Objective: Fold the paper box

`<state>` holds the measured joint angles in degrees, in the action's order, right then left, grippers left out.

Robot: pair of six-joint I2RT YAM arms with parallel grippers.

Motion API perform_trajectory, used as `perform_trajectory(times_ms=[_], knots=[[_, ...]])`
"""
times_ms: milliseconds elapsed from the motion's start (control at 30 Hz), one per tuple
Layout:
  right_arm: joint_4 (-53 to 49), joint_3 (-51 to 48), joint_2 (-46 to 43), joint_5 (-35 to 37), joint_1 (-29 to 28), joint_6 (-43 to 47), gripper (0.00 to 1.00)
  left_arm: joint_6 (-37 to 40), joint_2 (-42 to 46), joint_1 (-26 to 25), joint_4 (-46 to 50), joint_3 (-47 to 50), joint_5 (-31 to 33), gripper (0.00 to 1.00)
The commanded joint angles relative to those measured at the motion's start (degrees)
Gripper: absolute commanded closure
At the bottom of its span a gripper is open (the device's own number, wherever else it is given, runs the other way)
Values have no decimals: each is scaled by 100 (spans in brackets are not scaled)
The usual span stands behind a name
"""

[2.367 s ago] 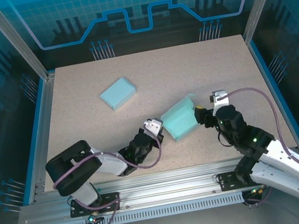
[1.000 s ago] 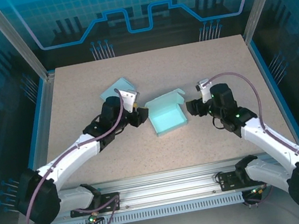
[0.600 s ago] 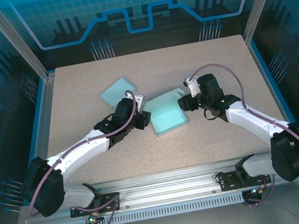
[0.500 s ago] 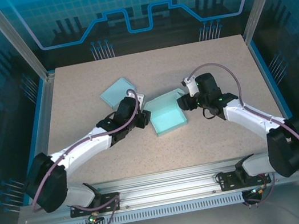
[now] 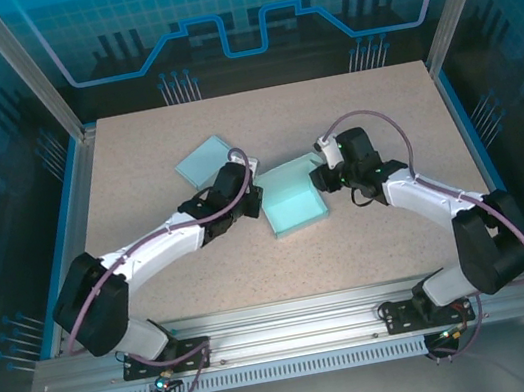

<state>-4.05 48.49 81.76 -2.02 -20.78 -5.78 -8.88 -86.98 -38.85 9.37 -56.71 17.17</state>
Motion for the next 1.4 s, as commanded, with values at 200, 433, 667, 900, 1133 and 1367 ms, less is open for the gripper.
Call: perform_trajectory(times_ms=[200, 433, 667, 900, 1133, 1367], knots=[[278, 153, 208, -37, -57, -65, 66, -84, -264, -163, 320, -330, 174, 78], [338, 154, 187, 112, -213, -175, 90, -231, -298, -193, 338, -418, 251, 91], [683, -56, 64, 484, -654, -496, 99, -817, -382, -322, 14, -479, 307, 97], [1221, -256, 75, 1091, -1250, -775, 100, -1147, -547, -536, -632, -474, 584, 97], [1671, -120, 317, 1388, -1429, -789, 100, -969, -867, -540, -932, -941, 892, 97], [2158, 111, 612, 1352, -1451, -814, 100, -1177, -1090, -529, -1388, -1117, 1054, 96]])
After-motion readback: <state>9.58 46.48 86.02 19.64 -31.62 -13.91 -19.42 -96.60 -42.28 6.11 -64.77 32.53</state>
